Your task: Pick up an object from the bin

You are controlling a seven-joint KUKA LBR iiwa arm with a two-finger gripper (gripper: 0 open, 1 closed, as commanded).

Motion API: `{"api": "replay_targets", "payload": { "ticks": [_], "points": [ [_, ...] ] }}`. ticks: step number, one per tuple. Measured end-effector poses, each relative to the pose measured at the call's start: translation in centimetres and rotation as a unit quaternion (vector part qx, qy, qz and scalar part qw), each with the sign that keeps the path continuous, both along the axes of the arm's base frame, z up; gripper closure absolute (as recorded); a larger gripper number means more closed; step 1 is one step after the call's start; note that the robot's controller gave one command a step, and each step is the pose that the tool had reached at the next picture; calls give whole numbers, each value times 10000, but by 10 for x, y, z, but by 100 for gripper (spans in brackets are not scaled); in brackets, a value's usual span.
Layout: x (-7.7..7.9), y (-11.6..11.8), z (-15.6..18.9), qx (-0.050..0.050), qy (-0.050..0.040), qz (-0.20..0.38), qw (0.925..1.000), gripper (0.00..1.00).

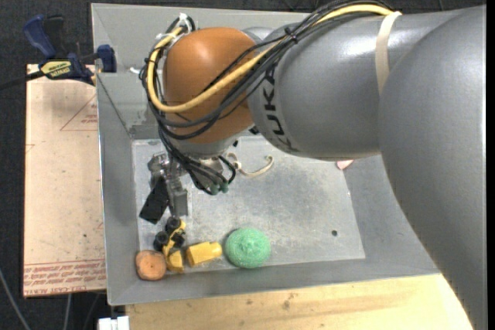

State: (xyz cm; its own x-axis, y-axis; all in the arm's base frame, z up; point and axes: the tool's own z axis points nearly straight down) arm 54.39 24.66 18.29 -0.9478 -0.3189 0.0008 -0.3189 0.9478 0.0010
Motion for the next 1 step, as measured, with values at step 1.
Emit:
{"api": "replay_targets", "payload": {
  "ticks": [1],
  "points": [
    [19, -32, 28, 20, -37, -9, 10000, 100]
  ]
}}
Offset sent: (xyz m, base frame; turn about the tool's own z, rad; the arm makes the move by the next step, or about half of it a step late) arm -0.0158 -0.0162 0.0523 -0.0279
